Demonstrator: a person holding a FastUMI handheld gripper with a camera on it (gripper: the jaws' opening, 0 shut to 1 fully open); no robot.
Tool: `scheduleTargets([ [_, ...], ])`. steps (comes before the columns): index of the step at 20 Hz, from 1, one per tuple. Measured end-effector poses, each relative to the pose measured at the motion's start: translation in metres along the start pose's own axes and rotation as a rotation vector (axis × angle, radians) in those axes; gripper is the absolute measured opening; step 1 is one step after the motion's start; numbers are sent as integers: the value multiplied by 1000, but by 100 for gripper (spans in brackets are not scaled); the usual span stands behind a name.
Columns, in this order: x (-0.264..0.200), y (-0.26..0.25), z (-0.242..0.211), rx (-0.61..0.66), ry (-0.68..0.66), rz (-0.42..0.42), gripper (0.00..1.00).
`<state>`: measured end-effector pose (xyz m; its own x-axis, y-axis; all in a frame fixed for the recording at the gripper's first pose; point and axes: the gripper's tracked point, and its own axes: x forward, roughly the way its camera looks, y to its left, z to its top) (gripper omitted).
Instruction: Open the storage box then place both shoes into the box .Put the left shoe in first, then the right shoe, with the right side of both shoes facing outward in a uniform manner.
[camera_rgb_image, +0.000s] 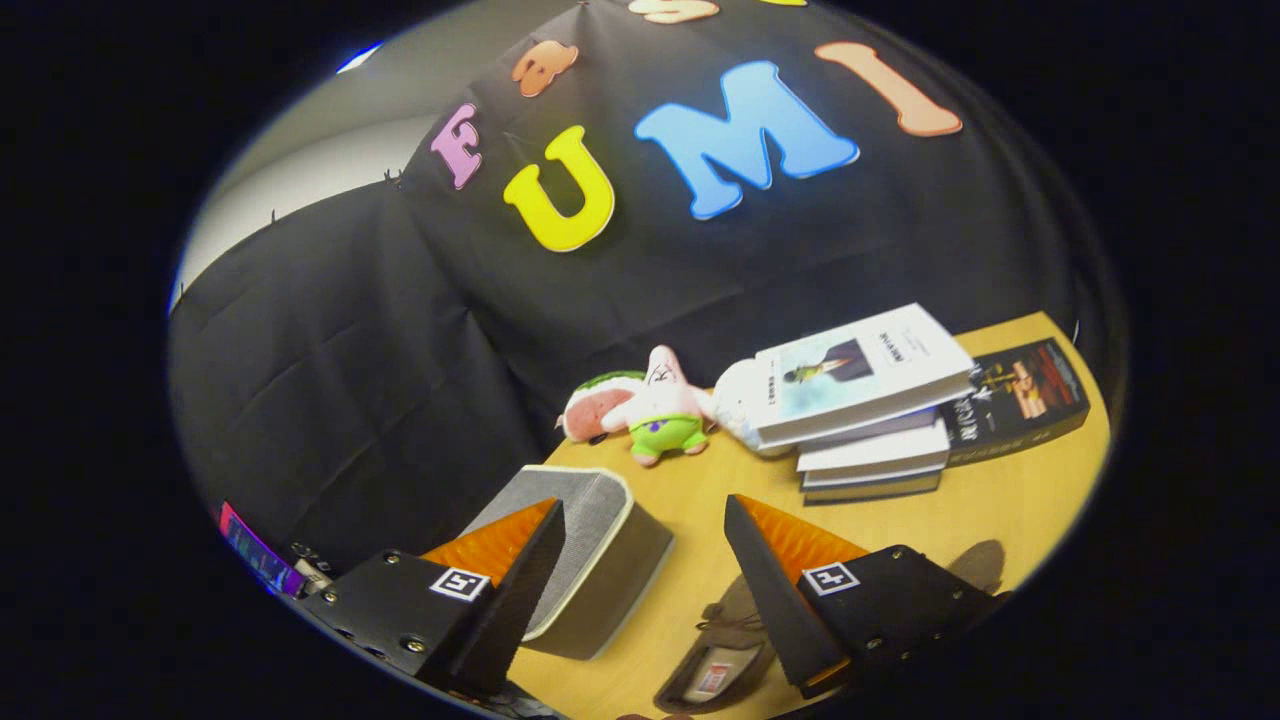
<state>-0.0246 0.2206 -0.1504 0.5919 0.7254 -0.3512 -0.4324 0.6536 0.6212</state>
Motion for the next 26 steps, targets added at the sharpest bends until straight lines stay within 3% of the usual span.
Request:
scheduleTargets([
  [6,33,13,-48,164,197,161,97],
  [11,55,27,-79,223,325,262,97],
  [22,73,53,-122,443,509,476,95],
  [24,77,60,-125,463,523,495,85],
  [26,78,66,-132,449,546,512,85],
])
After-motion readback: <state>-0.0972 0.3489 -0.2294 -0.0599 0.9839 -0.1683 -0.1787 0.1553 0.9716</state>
